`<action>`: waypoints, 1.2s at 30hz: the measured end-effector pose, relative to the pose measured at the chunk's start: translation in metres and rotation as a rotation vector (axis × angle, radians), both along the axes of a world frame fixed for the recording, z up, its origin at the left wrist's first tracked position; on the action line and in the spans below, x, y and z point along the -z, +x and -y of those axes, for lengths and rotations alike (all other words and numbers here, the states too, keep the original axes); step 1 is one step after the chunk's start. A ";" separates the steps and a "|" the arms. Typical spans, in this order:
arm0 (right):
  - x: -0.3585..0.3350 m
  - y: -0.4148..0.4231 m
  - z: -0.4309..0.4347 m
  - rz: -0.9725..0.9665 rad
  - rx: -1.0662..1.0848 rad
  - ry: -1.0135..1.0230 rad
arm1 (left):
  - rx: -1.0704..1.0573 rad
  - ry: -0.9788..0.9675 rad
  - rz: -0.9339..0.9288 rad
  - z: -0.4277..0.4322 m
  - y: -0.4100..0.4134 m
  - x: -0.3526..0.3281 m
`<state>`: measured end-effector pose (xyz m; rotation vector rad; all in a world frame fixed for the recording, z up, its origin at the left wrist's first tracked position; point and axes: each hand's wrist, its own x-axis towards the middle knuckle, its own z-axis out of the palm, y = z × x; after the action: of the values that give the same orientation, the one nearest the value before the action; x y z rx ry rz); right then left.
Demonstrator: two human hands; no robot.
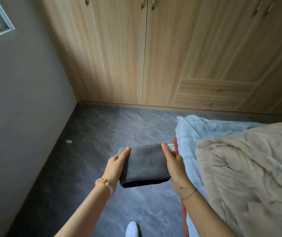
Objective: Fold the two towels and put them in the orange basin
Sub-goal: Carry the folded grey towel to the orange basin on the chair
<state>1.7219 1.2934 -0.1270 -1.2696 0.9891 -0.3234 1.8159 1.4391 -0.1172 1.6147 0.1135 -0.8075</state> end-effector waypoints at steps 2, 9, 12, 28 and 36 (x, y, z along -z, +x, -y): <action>-0.007 0.026 0.017 0.040 0.012 0.012 | 0.023 -0.009 0.000 0.019 0.033 -0.006; -0.008 0.105 0.088 0.074 0.020 0.063 | 0.054 -0.027 0.020 0.089 0.122 -0.011; -0.008 0.138 0.121 0.085 0.021 0.057 | 0.053 -0.023 0.007 0.121 0.156 -0.008; -0.030 0.281 0.311 0.063 -0.063 0.077 | 0.079 -0.032 -0.017 0.315 0.315 -0.024; -0.021 0.331 0.373 0.042 0.008 0.099 | 0.174 -0.016 -0.063 0.390 0.375 -0.017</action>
<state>2.0529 0.9200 -0.1064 -1.1652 0.9636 -0.3024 2.1905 1.0491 -0.0998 1.5996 0.0110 -0.9912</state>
